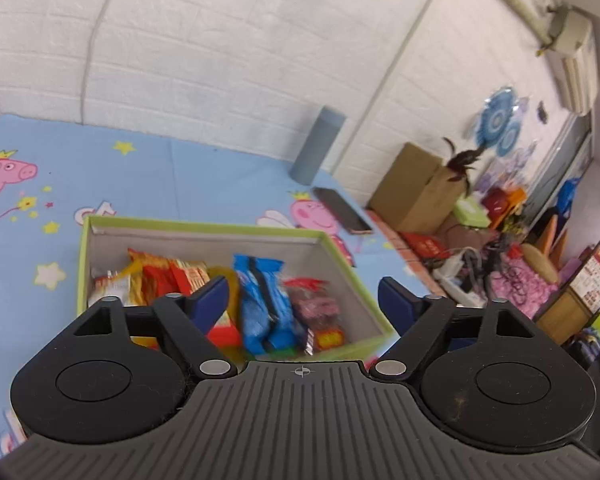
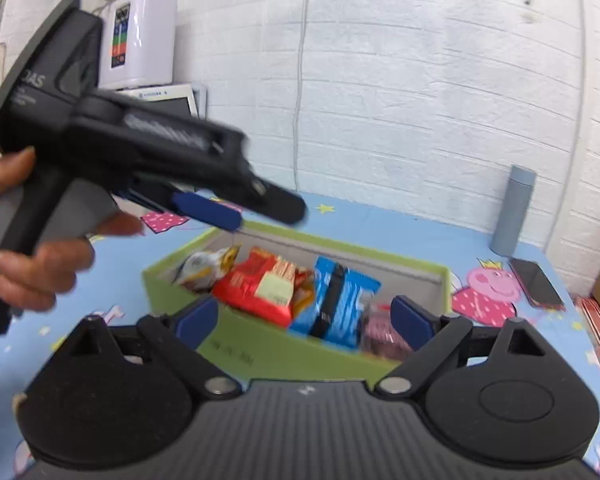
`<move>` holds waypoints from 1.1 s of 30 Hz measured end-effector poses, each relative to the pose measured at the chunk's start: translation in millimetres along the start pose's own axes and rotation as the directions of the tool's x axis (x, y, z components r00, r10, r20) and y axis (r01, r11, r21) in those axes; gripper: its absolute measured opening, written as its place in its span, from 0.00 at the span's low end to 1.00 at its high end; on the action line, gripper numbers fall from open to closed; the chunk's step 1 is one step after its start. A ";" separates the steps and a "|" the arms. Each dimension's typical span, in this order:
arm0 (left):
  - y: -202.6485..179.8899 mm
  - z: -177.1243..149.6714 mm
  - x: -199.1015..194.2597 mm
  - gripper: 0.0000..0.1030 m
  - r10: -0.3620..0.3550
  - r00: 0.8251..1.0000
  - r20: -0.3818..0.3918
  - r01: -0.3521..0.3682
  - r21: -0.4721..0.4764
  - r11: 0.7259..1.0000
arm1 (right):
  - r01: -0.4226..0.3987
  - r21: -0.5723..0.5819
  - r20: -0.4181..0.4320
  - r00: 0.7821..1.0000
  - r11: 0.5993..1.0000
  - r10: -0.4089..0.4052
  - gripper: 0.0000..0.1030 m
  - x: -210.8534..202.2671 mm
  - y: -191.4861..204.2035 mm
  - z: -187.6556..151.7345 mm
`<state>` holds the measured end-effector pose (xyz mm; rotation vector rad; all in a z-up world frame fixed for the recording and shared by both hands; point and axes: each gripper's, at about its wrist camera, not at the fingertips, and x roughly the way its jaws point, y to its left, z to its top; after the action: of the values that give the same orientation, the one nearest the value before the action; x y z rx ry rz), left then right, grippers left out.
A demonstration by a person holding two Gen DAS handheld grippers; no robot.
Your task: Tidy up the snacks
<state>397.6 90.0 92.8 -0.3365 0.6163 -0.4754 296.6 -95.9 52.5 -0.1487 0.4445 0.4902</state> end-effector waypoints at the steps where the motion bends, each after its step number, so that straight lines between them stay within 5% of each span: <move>1: -4.5 -11.2 -7.0 0.72 -0.011 1.000 -0.001 0.011 -0.003 1.000 | 0.010 0.018 -0.002 1.000 1.000 -0.010 0.89 -13.1 -0.2 -9.0; 8: -26.5 -95.5 16.9 0.70 -0.105 0.982 -0.158 0.089 -0.106 0.990 | 0.120 0.209 -0.048 0.992 0.970 -0.113 0.89 -50.9 -27.1 -84.1; 12: -41.7 -108.6 45.5 0.69 -0.126 0.967 -0.220 0.098 -0.133 0.986 | 0.081 0.322 -0.054 0.996 0.943 -0.067 0.89 -52.0 -41.2 -98.5; 18: -52.5 -110.5 66.1 0.66 -0.097 0.962 -0.255 0.066 -0.125 0.990 | 0.031 0.283 -0.073 0.997 0.959 -0.011 0.89 -32.7 -27.9 -102.4; 22: -51.4 -115.3 65.8 0.31 -0.092 0.950 -0.299 0.061 -0.114 0.992 | 0.013 0.235 -0.089 0.996 0.972 0.008 0.87 -27.1 -13.3 -105.8; 28: -45.8 -141.0 26.2 0.30 -0.109 0.948 -0.299 0.066 -0.150 0.986 | -0.009 0.203 -0.086 0.996 0.979 0.027 0.88 -51.7 16.9 -111.6; 33: -47.4 -169.7 -14.9 0.28 -0.029 0.956 -0.291 -0.013 -0.145 0.989 | -0.063 0.215 -0.088 0.993 0.975 0.083 0.89 -73.0 45.2 -125.6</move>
<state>266.3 30.7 -10.0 -0.4107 0.9411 -0.4934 169.8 -117.6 -28.7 0.0502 0.5959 0.5058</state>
